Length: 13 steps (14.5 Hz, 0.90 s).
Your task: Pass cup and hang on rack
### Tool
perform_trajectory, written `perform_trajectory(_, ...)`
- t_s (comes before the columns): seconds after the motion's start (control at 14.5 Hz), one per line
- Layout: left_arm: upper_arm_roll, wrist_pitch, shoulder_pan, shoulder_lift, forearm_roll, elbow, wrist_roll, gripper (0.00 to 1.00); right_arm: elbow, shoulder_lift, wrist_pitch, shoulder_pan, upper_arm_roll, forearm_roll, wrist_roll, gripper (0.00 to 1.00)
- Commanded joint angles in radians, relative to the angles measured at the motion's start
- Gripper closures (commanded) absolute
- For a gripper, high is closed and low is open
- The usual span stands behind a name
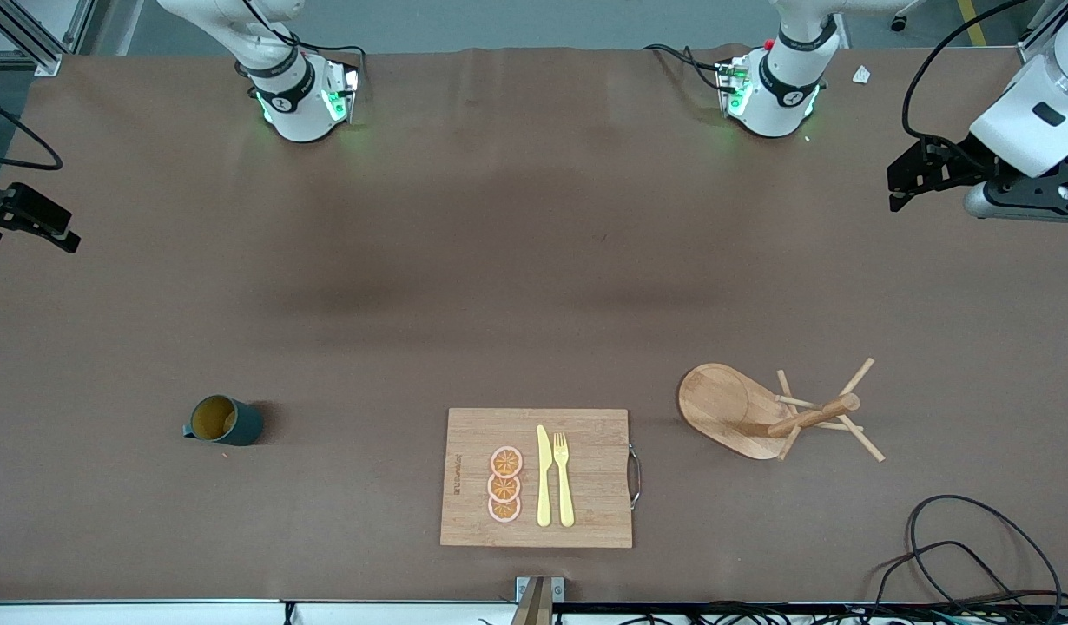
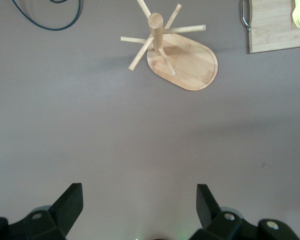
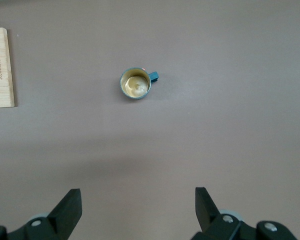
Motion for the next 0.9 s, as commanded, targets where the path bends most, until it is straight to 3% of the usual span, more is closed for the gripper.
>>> perform_trajectory(0.0, 0.000, -0.033, 0.001, 0.011, -0.015, 0.026, 0.014, 0.00, -0.005, -0.008, 0.002, -0.009, 0.008, 0.002, -0.010, 0.00)
perform_trajectory(0.83, 0.001, -0.033, 0.006, 0.029, -0.035, 0.040, -0.001, 0.00, -0.003, -0.008, -0.002, -0.009, 0.008, 0.002, -0.010, 0.00)
